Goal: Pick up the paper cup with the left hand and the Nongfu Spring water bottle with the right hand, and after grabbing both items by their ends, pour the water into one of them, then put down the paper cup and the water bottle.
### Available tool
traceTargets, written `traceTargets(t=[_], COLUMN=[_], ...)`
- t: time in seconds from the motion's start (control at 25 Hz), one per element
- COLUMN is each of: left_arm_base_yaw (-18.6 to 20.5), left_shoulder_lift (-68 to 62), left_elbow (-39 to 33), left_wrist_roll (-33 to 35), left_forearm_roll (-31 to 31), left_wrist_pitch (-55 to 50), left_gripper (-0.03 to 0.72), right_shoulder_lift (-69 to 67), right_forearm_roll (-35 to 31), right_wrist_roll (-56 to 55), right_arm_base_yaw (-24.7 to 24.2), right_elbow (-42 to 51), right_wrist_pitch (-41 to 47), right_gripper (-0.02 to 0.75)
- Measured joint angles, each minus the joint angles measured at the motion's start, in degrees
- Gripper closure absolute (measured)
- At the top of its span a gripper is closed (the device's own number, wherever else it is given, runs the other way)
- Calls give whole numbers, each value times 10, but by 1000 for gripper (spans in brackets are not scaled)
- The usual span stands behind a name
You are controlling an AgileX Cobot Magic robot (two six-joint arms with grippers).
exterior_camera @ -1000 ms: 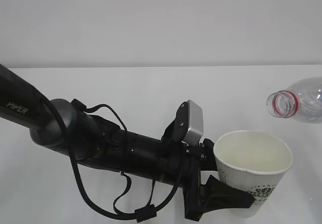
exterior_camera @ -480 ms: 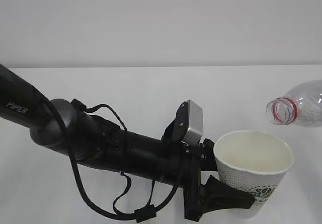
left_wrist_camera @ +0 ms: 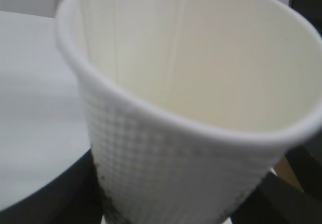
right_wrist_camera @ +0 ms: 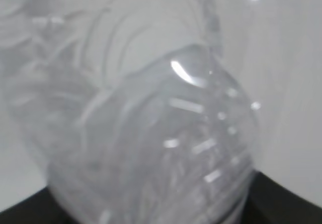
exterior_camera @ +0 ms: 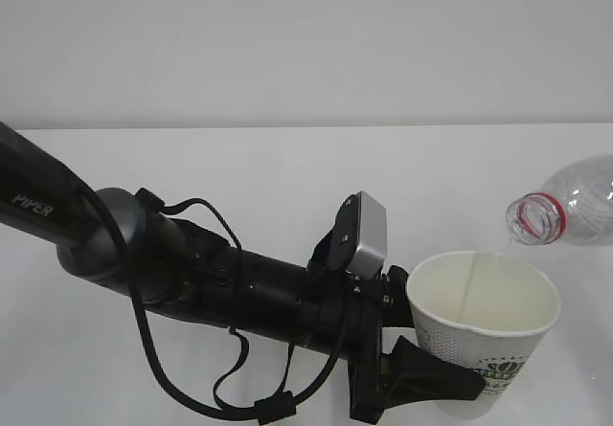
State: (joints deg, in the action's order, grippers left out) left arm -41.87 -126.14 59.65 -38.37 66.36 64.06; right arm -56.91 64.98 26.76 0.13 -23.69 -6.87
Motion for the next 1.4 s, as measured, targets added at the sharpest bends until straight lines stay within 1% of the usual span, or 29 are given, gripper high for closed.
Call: traceTargets(t=[1.4], left_arm_base_yaw=[-5], left_shoulder_lift=[0], left_elbow=[0], left_wrist_roll=[0], left_forearm_roll=[0], left_wrist_pitch=[1], left_gripper=[202], right_shoulder_lift=[0], right_forearm_roll=[0], right_wrist_roll=[13], right_arm_base_yaw=[0], right_elbow=[0], right_wrist_pitch=[0], right_gripper=[316])
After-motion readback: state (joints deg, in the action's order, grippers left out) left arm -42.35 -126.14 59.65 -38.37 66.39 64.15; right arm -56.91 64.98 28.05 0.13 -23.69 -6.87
